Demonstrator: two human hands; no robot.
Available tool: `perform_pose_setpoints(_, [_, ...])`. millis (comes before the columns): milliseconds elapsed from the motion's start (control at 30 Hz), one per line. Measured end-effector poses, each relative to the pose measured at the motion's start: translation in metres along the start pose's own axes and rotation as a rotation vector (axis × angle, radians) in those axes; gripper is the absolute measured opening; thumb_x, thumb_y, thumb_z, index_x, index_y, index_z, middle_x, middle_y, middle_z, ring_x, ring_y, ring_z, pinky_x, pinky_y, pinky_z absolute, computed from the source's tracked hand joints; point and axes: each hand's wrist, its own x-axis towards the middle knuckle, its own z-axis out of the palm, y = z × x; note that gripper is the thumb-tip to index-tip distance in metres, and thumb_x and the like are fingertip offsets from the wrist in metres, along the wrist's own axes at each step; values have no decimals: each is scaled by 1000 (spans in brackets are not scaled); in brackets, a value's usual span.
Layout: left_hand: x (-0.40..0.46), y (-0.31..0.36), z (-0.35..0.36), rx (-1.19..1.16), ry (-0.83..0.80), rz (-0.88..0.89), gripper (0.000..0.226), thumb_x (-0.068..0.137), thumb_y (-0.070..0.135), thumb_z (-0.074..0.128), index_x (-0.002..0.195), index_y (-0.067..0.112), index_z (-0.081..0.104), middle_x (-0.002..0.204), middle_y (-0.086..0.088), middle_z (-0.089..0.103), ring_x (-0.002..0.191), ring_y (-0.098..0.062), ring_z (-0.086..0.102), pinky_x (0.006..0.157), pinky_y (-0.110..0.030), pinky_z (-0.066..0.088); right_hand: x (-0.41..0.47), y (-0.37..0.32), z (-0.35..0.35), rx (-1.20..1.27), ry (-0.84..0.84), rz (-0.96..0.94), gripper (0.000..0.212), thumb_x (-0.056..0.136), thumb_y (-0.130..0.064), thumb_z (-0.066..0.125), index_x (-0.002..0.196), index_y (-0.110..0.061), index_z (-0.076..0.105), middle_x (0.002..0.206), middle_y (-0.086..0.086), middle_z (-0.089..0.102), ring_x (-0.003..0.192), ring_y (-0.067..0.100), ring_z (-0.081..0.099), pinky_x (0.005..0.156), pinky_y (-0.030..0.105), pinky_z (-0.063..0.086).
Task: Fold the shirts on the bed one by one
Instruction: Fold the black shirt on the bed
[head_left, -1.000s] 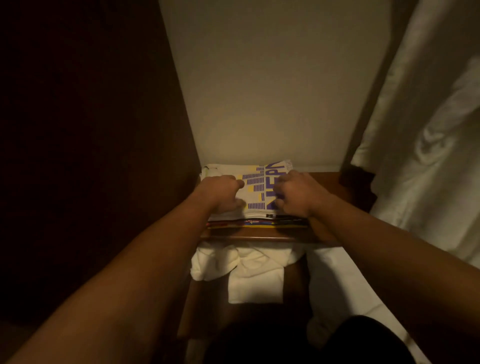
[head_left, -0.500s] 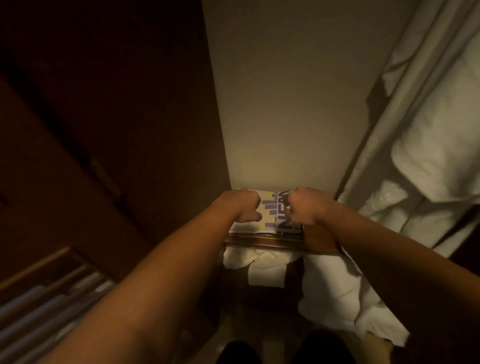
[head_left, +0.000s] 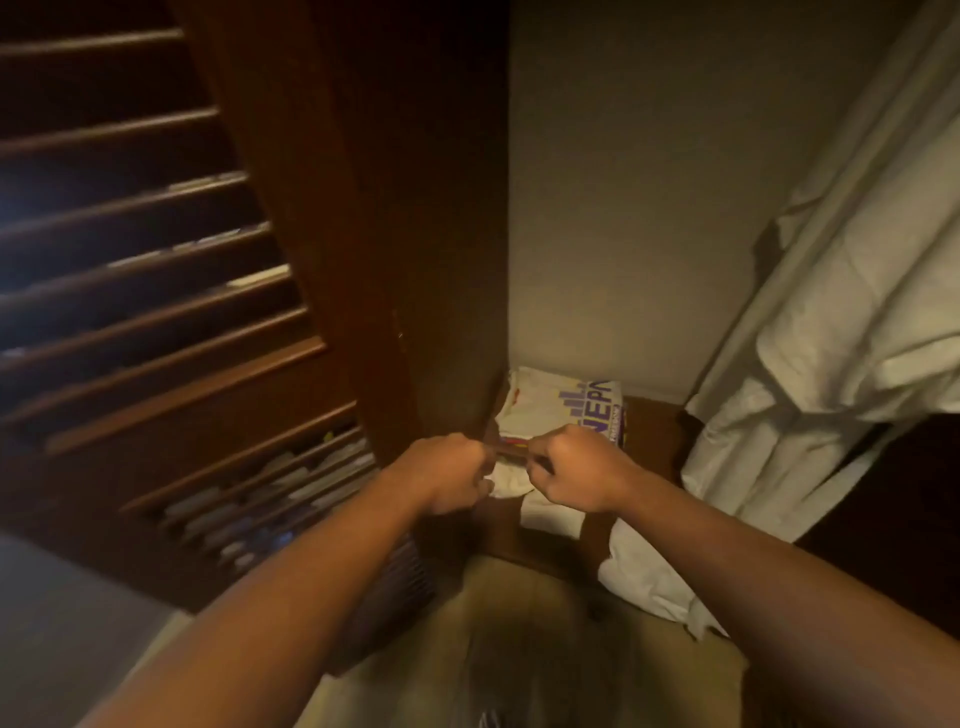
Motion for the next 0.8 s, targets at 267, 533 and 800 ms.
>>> perform_pose_setpoints(267, [-145,-26,66,-419,84,-183,18,97,38,61,111,28,66,100,7,68,95,-11,64,88,-37,54,-46,-83,47,214,-51,-132,17,83,-31,57,78,-19,69,70,-5,67,69,14,61,63,30,47])
perform_pose_setpoints(533, [-272,-70,105,-721,361,-405,10,96,35,67,98,26,68,92,7,66,83,-7,63,72,-22,46,-25,-218,82,388,-116,-355,16,94,-26,62,81,-23,71,76,-9,68,73,6,63,66,31,52])
perform_pose_setpoints(800, [-401,-189,153,-858,582,-742,5,94,28,69,95,24,72,94,9,70,88,0,65,80,-18,53,51,-397,146,395,-296,-549,16,93,-23,64,79,-19,71,70,-7,65,66,4,59,57,19,42])
